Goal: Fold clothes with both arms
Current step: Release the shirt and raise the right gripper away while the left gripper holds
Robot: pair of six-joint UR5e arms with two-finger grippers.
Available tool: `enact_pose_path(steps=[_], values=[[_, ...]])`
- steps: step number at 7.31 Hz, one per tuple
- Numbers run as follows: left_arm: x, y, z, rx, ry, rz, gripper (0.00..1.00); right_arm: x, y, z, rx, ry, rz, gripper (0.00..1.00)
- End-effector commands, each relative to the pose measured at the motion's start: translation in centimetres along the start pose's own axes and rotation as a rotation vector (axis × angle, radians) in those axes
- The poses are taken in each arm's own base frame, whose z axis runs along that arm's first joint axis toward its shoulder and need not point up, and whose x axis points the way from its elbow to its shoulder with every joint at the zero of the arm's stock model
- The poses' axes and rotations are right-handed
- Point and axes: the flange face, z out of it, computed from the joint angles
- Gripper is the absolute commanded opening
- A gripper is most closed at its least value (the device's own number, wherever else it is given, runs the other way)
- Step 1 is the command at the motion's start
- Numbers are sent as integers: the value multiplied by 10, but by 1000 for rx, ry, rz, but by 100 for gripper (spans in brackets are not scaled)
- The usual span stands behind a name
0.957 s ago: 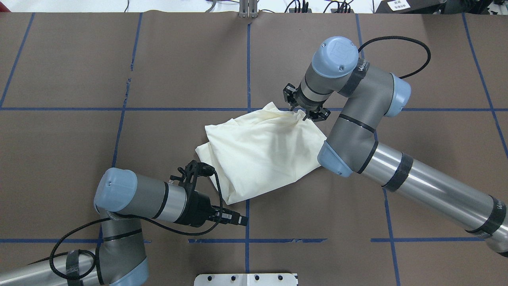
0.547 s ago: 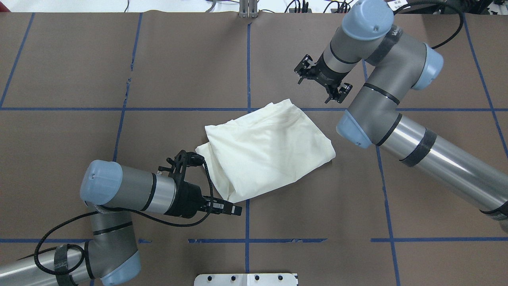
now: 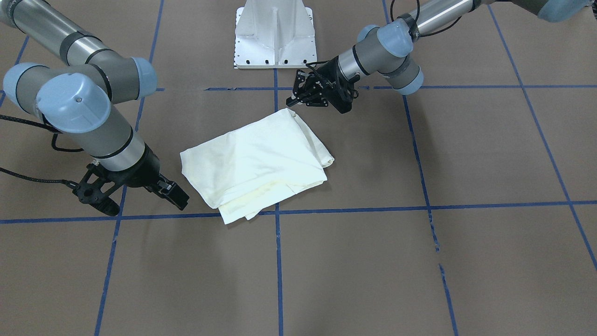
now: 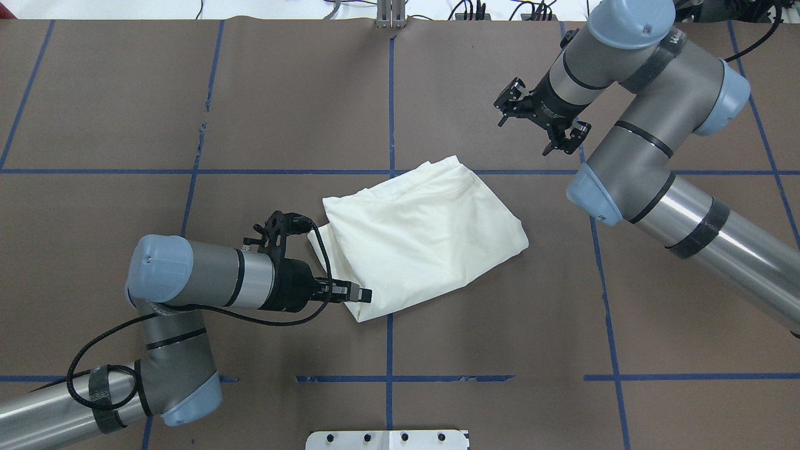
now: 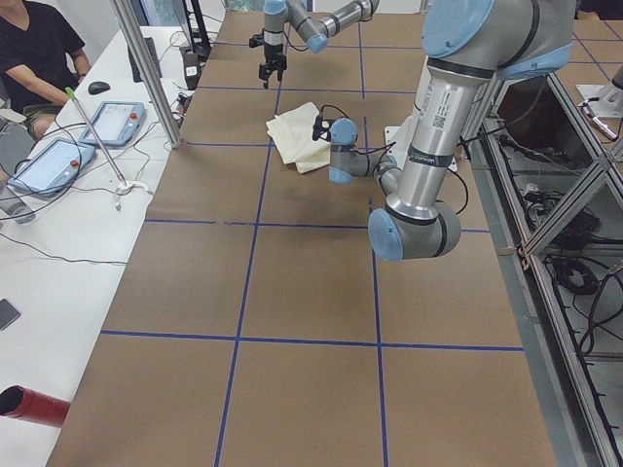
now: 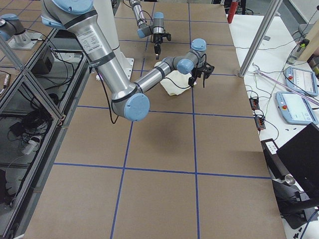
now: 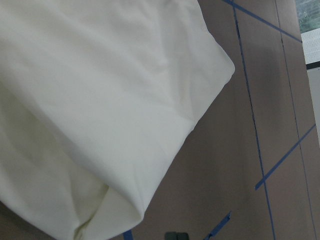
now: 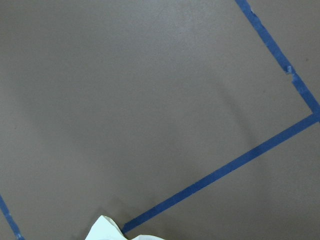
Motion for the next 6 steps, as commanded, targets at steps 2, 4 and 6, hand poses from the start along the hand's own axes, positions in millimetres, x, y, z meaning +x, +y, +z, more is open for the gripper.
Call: enact_pose_path(steps=[2,4,6], values=[[-10,-16,20,24,-33,-1,0,15,-1,-1,7,4,1,100],[-27,-14,30,15,-64,-12,0,19,0,0,9,6,1,100],[-29,-9,34,2,-69,-24,0,19,0,-3,10,2,0,100]])
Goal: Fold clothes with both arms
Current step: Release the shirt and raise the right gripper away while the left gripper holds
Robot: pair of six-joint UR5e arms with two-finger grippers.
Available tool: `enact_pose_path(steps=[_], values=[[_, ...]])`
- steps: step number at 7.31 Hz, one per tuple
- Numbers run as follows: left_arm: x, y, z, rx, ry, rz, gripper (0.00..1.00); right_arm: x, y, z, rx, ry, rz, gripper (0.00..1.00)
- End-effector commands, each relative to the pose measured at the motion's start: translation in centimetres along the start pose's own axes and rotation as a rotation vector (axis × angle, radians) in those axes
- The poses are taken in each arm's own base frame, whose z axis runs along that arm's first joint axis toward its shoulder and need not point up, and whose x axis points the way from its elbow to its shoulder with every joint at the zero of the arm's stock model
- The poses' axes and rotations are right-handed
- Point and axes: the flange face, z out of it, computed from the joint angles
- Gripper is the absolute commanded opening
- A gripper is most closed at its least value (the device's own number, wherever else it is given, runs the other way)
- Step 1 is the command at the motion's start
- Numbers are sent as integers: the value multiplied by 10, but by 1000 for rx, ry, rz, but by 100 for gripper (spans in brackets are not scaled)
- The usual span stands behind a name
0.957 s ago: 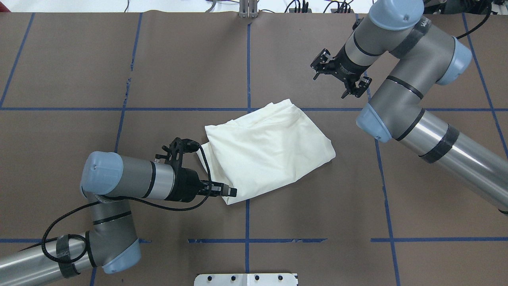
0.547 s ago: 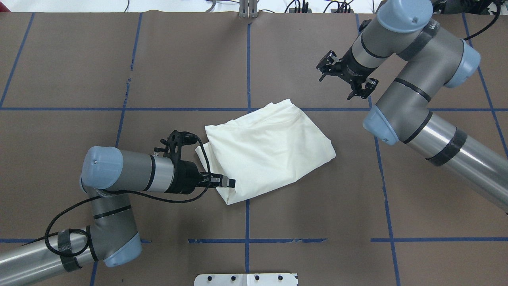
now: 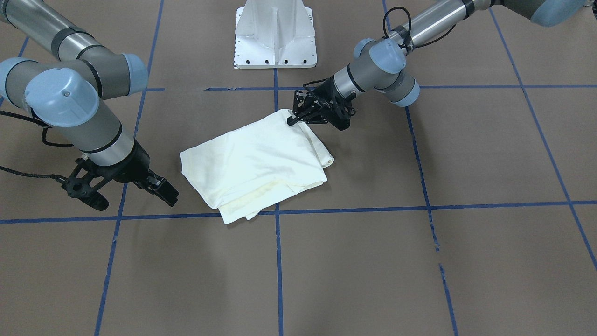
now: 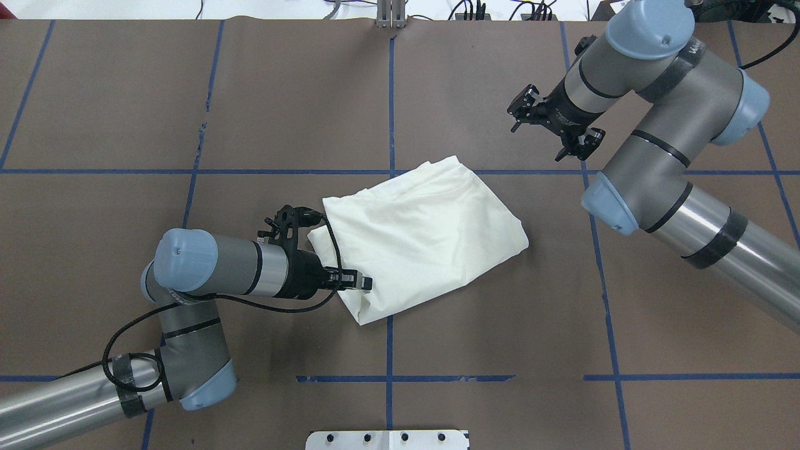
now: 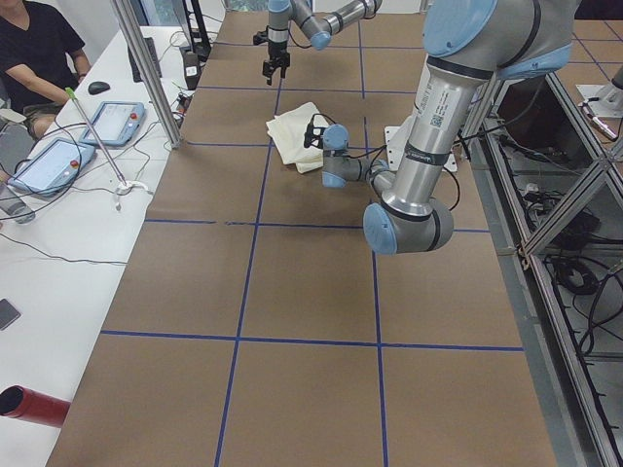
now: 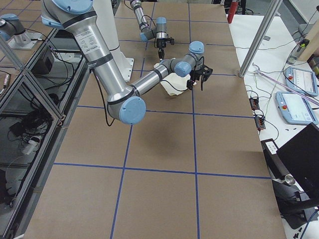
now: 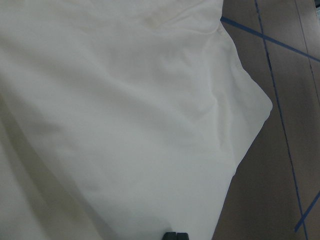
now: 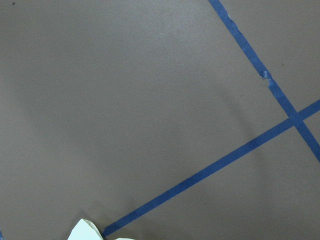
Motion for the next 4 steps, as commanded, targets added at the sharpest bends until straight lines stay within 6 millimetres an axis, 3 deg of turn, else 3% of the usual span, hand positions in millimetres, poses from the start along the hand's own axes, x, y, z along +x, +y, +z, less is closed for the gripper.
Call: enact_pose_path(steps=[1,4], values=[[2,5,2,-10,1,-12,0,7,2,-3,1,-2,-1,100],[-4,14,3,-26,-6,-23,0,26,2,-3,-4,5,-10,100]])
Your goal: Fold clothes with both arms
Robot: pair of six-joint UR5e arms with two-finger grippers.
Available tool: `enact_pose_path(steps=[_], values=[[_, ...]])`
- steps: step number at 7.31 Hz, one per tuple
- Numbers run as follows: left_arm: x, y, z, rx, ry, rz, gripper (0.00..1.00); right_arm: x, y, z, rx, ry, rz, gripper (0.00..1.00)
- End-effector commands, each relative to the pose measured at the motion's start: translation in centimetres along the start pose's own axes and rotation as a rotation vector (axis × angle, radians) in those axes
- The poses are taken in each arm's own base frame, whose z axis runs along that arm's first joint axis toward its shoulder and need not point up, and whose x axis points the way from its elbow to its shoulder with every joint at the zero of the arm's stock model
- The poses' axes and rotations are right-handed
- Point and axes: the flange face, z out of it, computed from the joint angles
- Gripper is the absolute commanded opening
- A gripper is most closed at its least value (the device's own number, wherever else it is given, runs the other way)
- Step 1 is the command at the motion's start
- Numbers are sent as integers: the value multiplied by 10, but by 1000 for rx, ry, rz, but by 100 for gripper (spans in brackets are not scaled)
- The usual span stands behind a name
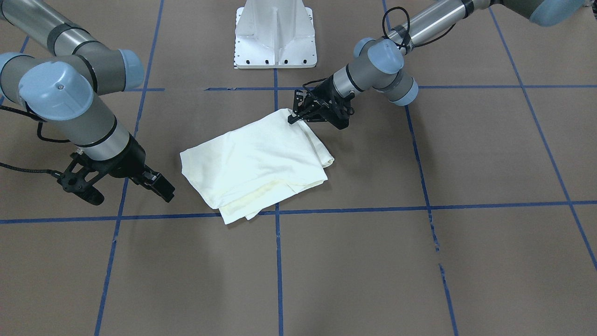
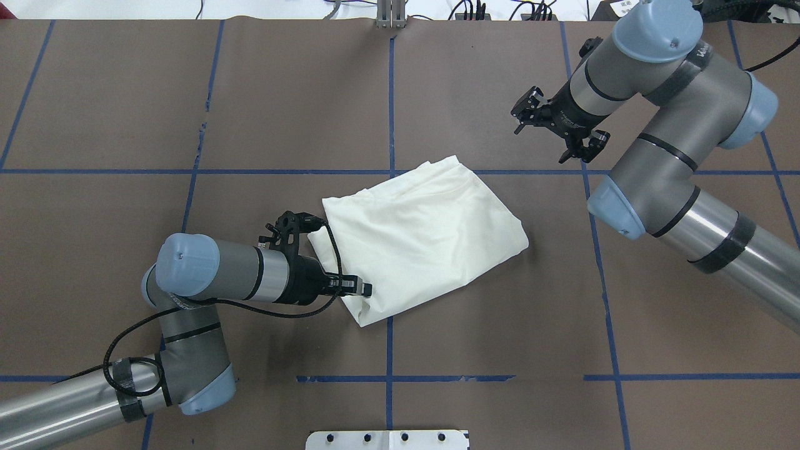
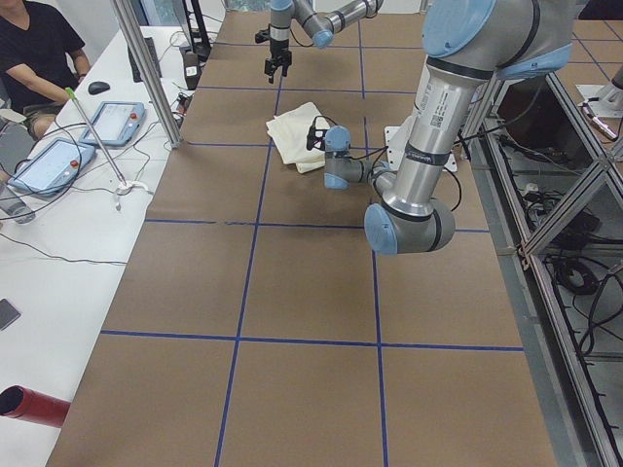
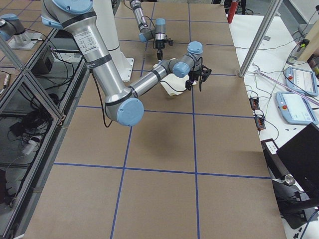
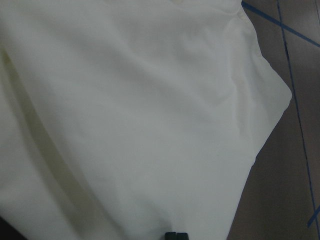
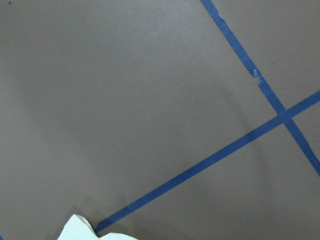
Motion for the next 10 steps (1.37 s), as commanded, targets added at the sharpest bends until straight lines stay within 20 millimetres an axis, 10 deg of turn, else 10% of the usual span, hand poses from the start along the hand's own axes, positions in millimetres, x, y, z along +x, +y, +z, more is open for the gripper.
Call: enact_pose_path(steps=[1,4,10], values=[[5,2,-5,-8,11,-2,0,33,2,-4,-7,10,-73,100],[-21,18,-96,-41,-25,-18,0,110,1,-11,-3,51,-171,100],[-193,-71,-304,129,-471,202,0,267,-105,-70,29,134,-485,100]])
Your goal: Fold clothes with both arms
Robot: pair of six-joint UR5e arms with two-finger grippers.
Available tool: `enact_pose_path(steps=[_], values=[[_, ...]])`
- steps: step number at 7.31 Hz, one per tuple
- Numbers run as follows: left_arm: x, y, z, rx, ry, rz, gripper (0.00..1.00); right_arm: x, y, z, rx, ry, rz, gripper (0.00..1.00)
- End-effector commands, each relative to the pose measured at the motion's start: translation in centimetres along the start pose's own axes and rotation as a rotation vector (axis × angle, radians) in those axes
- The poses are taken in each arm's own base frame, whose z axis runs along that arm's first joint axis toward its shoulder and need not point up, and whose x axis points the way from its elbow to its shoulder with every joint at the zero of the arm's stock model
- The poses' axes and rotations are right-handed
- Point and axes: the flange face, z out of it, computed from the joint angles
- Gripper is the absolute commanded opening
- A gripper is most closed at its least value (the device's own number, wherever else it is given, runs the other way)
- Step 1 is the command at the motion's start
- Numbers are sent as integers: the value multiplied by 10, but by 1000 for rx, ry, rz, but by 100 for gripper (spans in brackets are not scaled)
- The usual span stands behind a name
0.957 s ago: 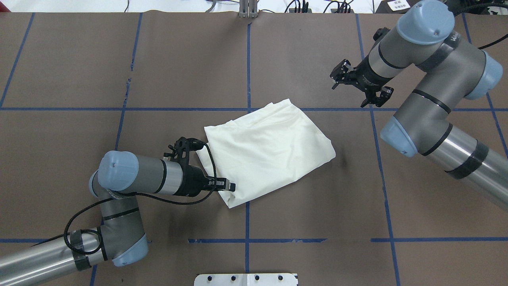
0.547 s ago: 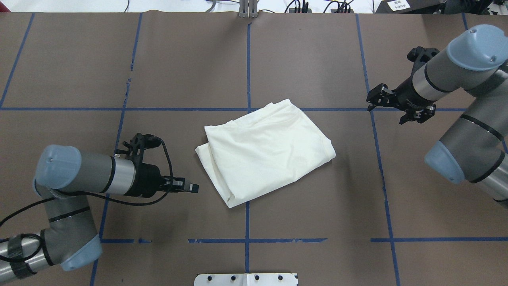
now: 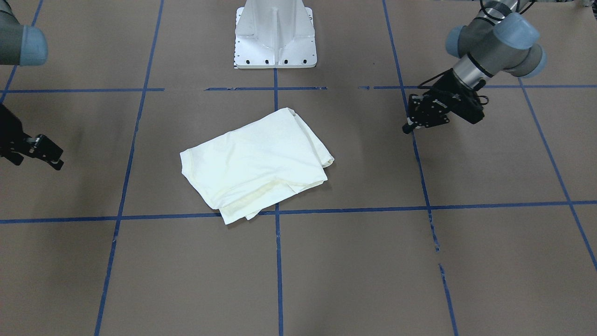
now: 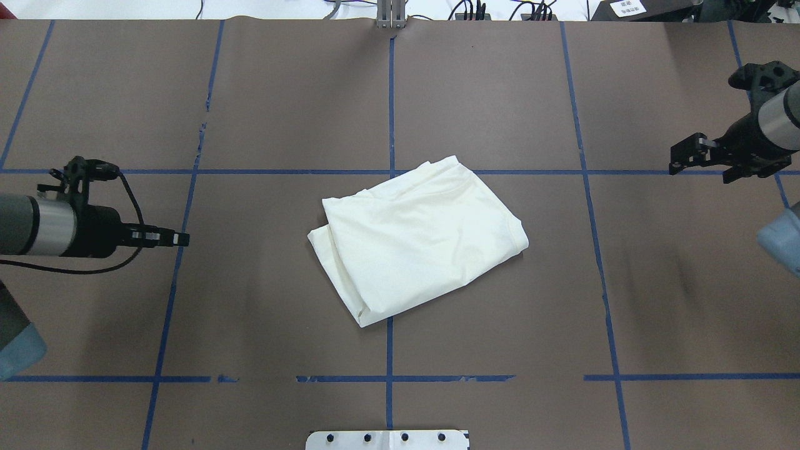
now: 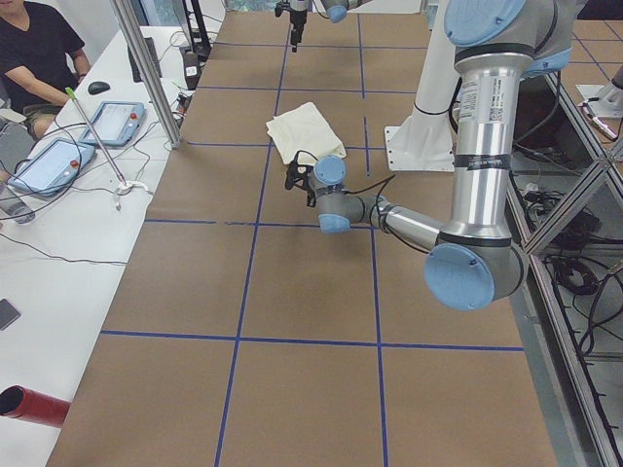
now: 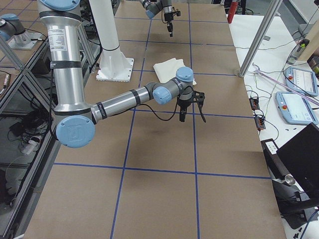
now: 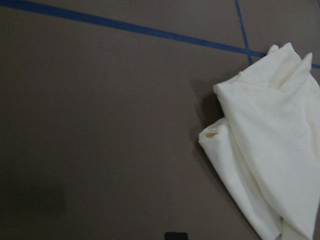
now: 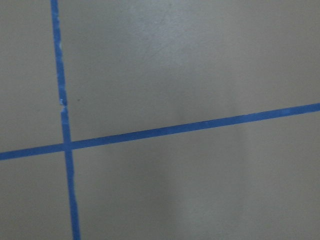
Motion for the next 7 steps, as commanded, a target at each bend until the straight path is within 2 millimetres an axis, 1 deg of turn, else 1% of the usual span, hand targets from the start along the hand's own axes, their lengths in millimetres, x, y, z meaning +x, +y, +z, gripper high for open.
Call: enact_pose_path(steps=[1,2,3,4,5,6,7], values=[[-73,-42,-50,0,-206,161,0,62,-2,-12,1,27,-80,100],[-109,-56,-83,-26,-271,221,12,86,-1,-16,-16,30,-97,100],[-137,-66,-112,-62,-320,272,33,105,-5,-25,-45,22,-122,100],[-166,-78,-149,-86,-366,266,43,130,-6,-34,-69,33,-153,100],[-183,-79,-170,-128,-389,278,57,150,-1,-35,-86,45,-198,100],[-188,-78,-195,-161,-390,241,95,172,6,-36,-90,52,-201,100],[-183,-66,-204,-178,-395,216,100,187,16,-33,-102,57,-204,100]])
